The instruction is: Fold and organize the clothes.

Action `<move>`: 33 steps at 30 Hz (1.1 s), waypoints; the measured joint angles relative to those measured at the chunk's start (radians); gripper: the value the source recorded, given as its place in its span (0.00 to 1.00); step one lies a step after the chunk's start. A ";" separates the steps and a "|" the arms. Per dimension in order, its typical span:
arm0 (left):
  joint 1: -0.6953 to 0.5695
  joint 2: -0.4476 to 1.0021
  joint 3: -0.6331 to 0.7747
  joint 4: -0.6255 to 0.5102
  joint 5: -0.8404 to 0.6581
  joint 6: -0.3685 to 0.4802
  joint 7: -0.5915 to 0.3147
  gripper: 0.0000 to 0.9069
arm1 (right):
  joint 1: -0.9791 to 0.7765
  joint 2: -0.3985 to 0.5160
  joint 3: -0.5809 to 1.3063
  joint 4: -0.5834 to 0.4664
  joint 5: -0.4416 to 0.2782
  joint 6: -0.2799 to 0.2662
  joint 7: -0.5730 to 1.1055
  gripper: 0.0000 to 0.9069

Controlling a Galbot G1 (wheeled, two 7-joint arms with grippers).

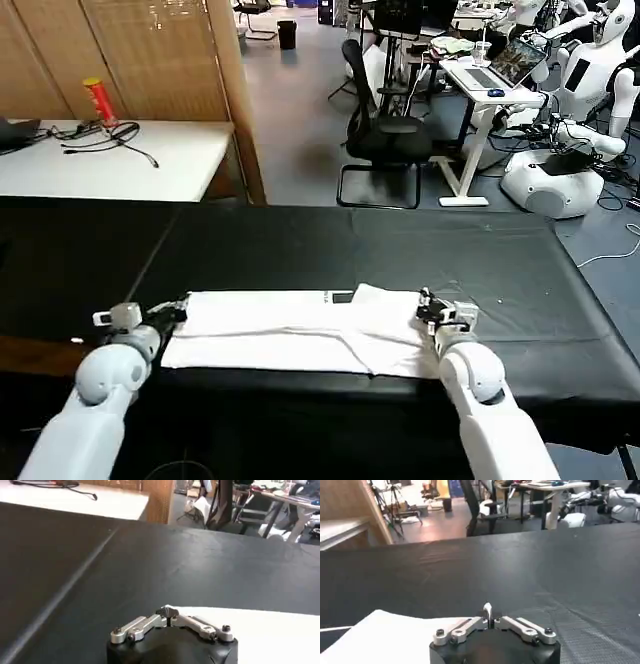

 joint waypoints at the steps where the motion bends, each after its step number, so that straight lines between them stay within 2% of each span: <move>1: -0.011 -0.001 0.005 0.006 0.006 -0.005 0.003 0.97 | -0.004 -0.001 0.003 0.004 0.000 0.001 -0.009 0.62; 2: -0.021 -0.001 0.010 0.012 0.009 -0.011 0.007 0.97 | -0.007 -0.003 0.007 0.009 0.000 0.001 -0.020 0.97; 7: -0.038 0.001 0.009 0.017 0.024 -0.032 0.008 0.97 | -0.036 -0.023 0.028 0.042 -0.005 -0.002 -0.067 0.97; 13: -0.015 0.013 -0.017 -0.012 0.027 -0.041 0.007 0.97 | -0.084 -0.048 0.055 0.120 0.026 -0.011 -0.070 0.97; 23: 0.065 0.000 -0.076 -0.094 -0.015 -0.044 0.006 0.97 | -0.159 -0.059 0.084 0.247 0.042 -0.018 -0.066 0.97; 33: 0.177 -0.055 -0.121 -0.140 0.014 -0.097 0.048 0.97 | -0.194 -0.061 0.099 0.290 0.040 -0.016 -0.065 0.97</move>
